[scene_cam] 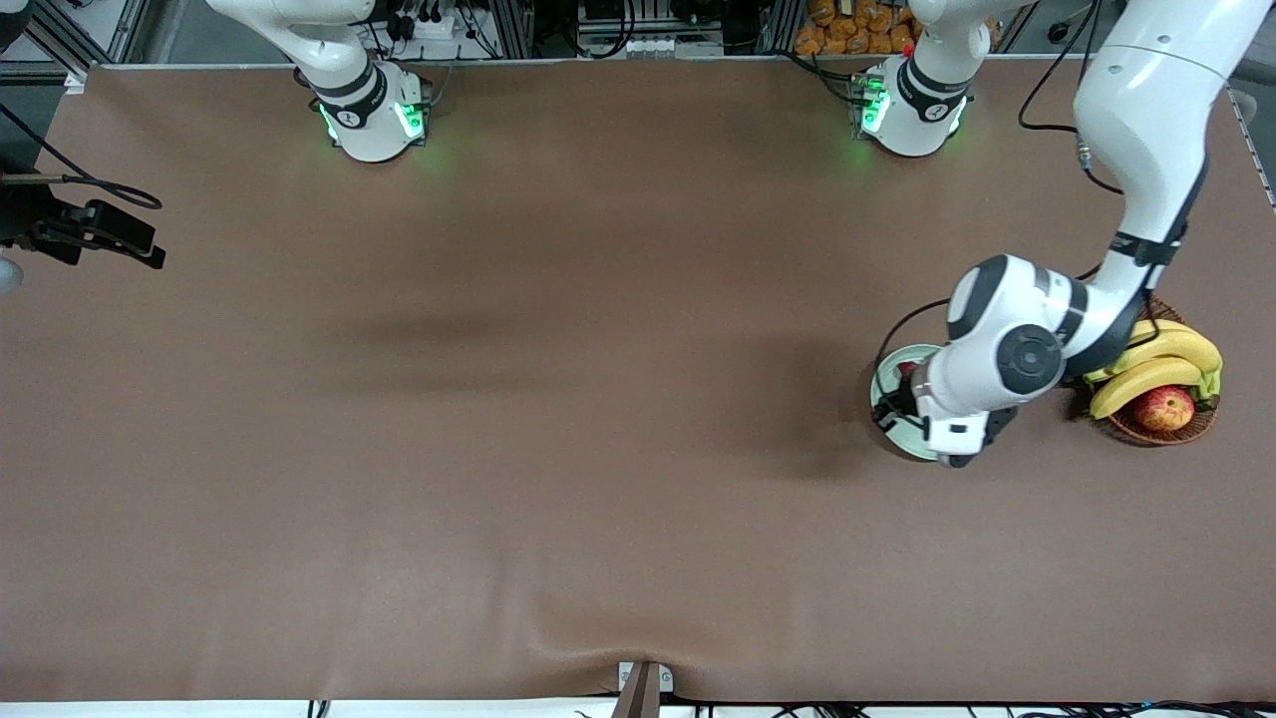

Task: Collect all strawberries into plate
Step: 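Lower the strawberry into the plate and open the left gripper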

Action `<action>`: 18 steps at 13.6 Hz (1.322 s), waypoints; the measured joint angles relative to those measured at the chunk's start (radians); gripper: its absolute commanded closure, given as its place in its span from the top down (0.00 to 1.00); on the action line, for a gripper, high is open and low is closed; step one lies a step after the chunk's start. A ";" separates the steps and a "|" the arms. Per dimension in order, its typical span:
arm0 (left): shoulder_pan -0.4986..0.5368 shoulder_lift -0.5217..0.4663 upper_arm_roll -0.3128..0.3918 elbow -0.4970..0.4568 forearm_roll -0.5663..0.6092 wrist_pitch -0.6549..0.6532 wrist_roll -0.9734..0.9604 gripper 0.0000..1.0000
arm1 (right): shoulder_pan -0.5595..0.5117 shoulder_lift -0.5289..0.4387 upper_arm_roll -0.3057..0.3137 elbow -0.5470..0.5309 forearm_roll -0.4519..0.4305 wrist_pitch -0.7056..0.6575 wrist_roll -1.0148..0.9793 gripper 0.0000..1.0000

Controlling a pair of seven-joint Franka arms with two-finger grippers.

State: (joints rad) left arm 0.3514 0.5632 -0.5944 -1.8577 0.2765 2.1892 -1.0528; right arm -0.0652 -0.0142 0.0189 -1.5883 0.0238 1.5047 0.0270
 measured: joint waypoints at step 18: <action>0.059 -0.111 -0.223 0.369 0.009 -0.612 0.057 1.00 | 0.000 0.022 -0.003 0.000 0.002 0.033 0.000 1.00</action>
State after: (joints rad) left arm 0.4105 0.4526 -0.8171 -1.4885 0.2851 1.5768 -0.9958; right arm -0.0656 0.0074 0.0159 -1.5881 0.0261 1.5380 0.0273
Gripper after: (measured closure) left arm 0.000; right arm 0.000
